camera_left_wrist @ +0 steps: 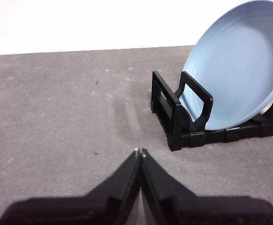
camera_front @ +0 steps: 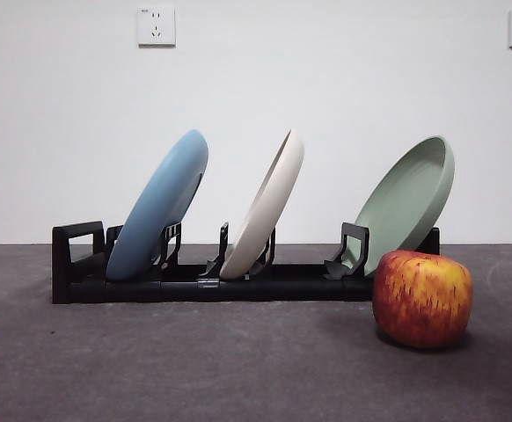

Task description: Take the blue plate from the plate rack,put the plate on the table,take the apple from the table,put the apple in the plate

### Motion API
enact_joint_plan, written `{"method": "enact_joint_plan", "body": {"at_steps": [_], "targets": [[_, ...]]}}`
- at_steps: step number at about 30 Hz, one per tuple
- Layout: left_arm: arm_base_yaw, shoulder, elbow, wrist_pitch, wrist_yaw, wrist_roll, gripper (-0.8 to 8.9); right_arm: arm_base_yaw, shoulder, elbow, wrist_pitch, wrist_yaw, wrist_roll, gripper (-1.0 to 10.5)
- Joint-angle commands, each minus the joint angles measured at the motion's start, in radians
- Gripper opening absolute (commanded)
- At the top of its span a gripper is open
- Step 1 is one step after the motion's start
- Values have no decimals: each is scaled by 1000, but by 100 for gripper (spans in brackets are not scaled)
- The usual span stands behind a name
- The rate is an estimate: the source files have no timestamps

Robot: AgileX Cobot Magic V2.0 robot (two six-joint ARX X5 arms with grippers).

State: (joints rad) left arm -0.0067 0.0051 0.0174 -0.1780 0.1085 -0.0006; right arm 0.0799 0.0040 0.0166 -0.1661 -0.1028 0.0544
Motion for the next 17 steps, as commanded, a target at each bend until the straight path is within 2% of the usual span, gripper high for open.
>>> {"method": "enact_joint_plan", "body": {"at_steps": [1, 4, 7, 10, 17], "targets": [[2, -3, -13, 6, 5, -51, -3, 0, -2, -10, -12, -2, 138, 1], [2, -3, -13, 10, 34, -147, -5, 0, -2, -10, -11, -3, 228, -1], [2, -3, -8, 18, 111, -242, -6, 0, -2, 0, -26, -26, 272, -10], [2, -1, 13, 11, 138, -335, -6, 0, 11, 32, -54, -58, 283, -10], [2, 64, 129, -6, 137, -409, -6, 0, 129, 192, -134, -56, 402, -11]]}}
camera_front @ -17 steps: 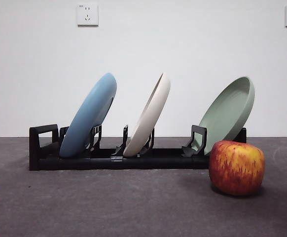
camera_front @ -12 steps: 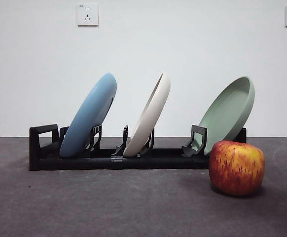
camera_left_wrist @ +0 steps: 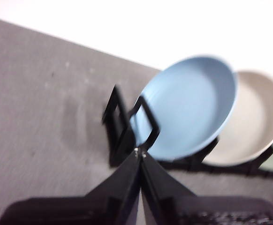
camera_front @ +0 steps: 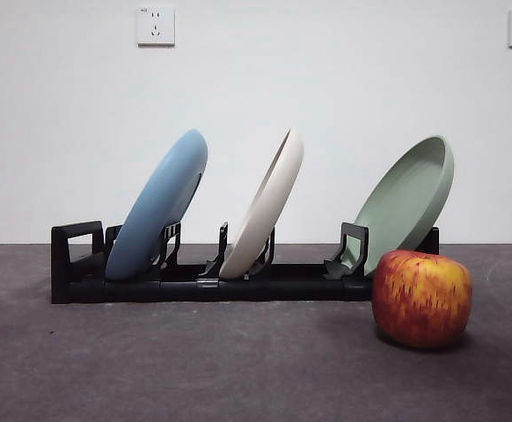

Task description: Take the blue plate from the plate rack,put the plate on the table,take the apple from the table,put the apple in the plate

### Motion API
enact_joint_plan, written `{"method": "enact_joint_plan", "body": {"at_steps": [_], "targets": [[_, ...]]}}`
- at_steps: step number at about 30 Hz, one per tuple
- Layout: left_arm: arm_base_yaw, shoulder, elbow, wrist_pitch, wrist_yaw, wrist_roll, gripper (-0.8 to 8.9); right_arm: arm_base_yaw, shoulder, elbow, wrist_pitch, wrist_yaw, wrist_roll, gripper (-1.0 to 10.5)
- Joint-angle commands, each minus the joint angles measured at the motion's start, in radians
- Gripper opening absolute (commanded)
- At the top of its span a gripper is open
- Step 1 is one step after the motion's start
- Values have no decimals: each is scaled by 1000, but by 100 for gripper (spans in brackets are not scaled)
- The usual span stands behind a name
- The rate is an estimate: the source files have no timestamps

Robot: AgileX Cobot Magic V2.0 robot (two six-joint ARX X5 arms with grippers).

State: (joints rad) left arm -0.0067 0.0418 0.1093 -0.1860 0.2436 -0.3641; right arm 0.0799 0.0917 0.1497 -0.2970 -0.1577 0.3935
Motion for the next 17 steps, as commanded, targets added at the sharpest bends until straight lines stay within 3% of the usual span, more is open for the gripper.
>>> {"method": "enact_joint_plan", "body": {"at_steps": [1, 6, 11, 17], "targets": [[2, 52, 61, -4, 2, -48, -6, 0, 72, 90, -10, -2, 62, -10], [2, 208, 182, -24, 42, -44, -6, 0, 238, 253, -65, -32, 15, -10], [2, 424, 323, -36, 158, 3, -6, 0, 425, 414, -103, -163, -51, -10], [0, 665, 509, -96, 219, 22, -6, 0, 634, 575, -133, -319, -109, -2]]}}
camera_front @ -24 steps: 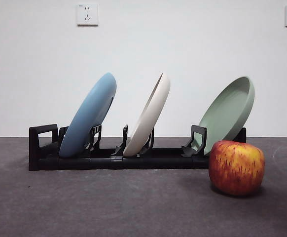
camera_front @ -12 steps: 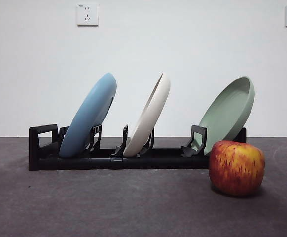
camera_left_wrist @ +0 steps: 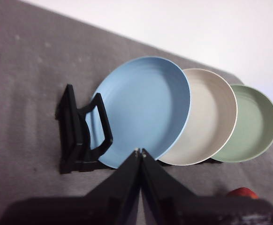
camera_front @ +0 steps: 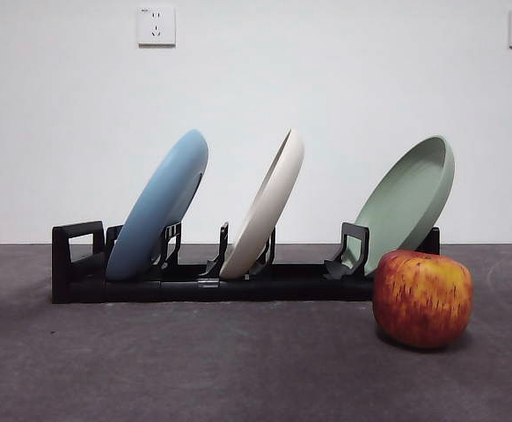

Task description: Take the blue plate from the plate rack,put the plate on the table,take the apple from the table,put the apple in the plate

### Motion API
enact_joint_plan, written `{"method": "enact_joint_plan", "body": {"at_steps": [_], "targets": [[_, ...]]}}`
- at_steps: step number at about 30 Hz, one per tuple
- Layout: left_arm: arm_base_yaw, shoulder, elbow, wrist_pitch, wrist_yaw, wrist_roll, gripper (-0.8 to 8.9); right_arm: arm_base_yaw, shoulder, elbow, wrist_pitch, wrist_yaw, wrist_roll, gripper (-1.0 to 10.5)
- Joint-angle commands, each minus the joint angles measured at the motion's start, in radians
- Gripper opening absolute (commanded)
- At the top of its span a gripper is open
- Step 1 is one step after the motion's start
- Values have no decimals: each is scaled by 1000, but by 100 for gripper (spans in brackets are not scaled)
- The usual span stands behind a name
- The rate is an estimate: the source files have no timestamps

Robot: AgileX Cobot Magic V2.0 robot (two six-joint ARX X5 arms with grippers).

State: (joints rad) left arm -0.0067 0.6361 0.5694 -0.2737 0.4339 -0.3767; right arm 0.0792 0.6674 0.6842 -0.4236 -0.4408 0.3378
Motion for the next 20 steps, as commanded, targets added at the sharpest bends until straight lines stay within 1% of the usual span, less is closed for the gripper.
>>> {"method": "enact_joint_plan", "body": {"at_steps": [1, 4, 5, 6, 8, 10, 12, 16, 20], "targets": [[-1, 102, 74, -14, 50, 47, -6, 0, 87, 61, -12, -48, -63, 2], [-9, 198, 156, -45, 77, 76, 3, 0, 171, 121, -42, -94, -88, 10], [-16, 227, 181, -51, 77, 88, 7, 0, 195, 139, -51, -108, -95, 36], [-27, 253, 204, -55, 76, 93, 16, 1, 217, 154, -58, -111, -104, 87], [-48, 298, 244, -57, 71, 93, 101, 1, 250, 178, -64, -110, -112, 184], [-69, 335, 281, -56, 68, 92, 181, 2, 272, 193, -64, -110, -112, 228], [-93, 381, 327, -58, 67, 93, 225, 2, 287, 203, -63, -110, -112, 227], [-151, 473, 421, -66, 66, 95, 226, 2, 290, 206, -63, -110, -112, 227], [-201, 586, 536, -108, 56, 125, 226, 2, 290, 206, -64, -110, -112, 227]]}}
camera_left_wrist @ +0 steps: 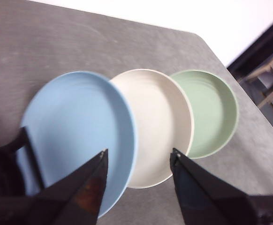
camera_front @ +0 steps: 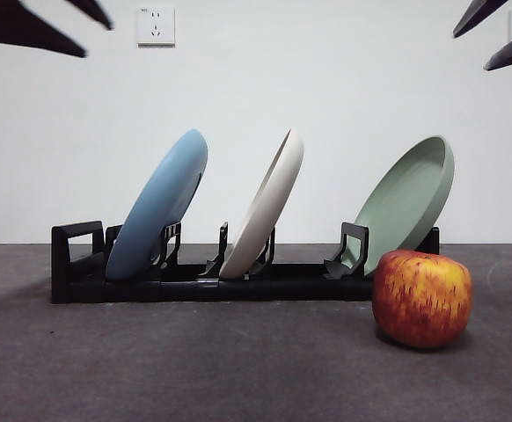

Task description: Take the blue plate from the plate rack,put the plate on the table,take the apple from the table,put the apple in the plate

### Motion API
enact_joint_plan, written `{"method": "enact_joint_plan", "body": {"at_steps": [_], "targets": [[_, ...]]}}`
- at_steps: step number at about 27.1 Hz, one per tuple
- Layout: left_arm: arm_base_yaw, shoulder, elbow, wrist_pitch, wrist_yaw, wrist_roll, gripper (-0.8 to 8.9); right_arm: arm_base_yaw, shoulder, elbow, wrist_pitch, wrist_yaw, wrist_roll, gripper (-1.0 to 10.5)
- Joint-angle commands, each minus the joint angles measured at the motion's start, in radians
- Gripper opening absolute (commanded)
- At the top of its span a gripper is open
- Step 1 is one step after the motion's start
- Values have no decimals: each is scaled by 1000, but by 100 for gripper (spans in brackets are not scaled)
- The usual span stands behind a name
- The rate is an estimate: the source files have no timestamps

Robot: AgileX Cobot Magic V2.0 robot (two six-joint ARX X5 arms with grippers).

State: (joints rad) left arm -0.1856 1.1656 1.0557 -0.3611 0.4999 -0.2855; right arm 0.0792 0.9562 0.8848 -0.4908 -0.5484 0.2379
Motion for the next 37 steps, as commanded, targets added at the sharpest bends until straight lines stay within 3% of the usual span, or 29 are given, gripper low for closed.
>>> {"method": "enact_joint_plan", "body": {"at_steps": [1, 11, 25, 26, 28, 37], "targets": [[-37, 92, 84, -37, -21, 43, 226, 2, 1, 5, 3, -2, -12, 227], [-157, 380, 345, -203, -155, 134, 225, 2, 1, 5, 3, -2, -12, 226], [-197, 518, 365, -193, -220, 133, 215, 2, 1, 5, 2, 1, -12, 225], [-197, 518, 365, -193, -219, 134, 189, 2, 1, 5, 1, 1, -12, 225], [-202, 518, 365, -192, -202, 178, -24, 2, 1, 5, -4, 6, -12, 221], [-221, 400, 373, -214, -203, 185, -8, 1, 1, 5, -20, 5, -16, 221]]}}
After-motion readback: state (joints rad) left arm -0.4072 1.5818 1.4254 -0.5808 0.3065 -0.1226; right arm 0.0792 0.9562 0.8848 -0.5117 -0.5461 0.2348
